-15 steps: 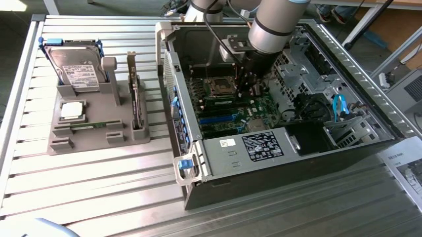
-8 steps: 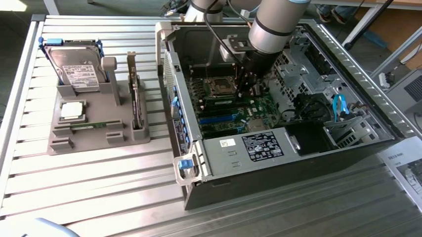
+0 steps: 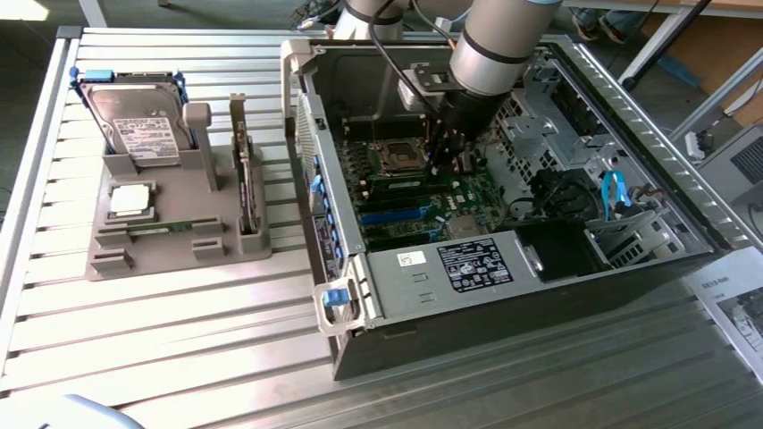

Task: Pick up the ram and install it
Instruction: 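Insert the ram into the slot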

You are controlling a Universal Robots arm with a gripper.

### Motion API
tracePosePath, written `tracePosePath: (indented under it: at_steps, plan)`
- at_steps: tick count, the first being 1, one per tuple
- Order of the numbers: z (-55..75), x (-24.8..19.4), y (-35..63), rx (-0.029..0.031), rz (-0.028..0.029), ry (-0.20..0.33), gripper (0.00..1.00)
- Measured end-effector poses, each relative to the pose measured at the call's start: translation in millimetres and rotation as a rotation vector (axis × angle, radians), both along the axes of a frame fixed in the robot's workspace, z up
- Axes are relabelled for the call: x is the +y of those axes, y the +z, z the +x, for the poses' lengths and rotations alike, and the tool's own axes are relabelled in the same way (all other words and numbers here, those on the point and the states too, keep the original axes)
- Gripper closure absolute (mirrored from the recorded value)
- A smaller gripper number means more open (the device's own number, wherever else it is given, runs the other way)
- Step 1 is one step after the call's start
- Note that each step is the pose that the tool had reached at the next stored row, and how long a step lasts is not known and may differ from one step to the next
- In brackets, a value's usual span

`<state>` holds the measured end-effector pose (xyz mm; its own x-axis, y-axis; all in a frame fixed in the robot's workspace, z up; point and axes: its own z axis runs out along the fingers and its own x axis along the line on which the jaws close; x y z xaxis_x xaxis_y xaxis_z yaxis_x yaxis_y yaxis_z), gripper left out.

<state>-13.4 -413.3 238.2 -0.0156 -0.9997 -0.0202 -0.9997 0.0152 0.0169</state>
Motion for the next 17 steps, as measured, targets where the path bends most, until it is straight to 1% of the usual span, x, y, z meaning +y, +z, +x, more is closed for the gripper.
tracePosePath:
  at_steps: [5,7,12,17]
  plan:
    - [-0.1,-0.1,0.2,0.0002,0.0002,0.0,0.88]
    - [-0.1,-0.1,0.2,0.0002,0.0018,0.0,0.88]
    - [0.0,-0.1,0.2,0.0,0.0026,0.005,0.88]
    - [-0.4,-0.1,0.2,-0.0032,0.0038,0.014,0.88]
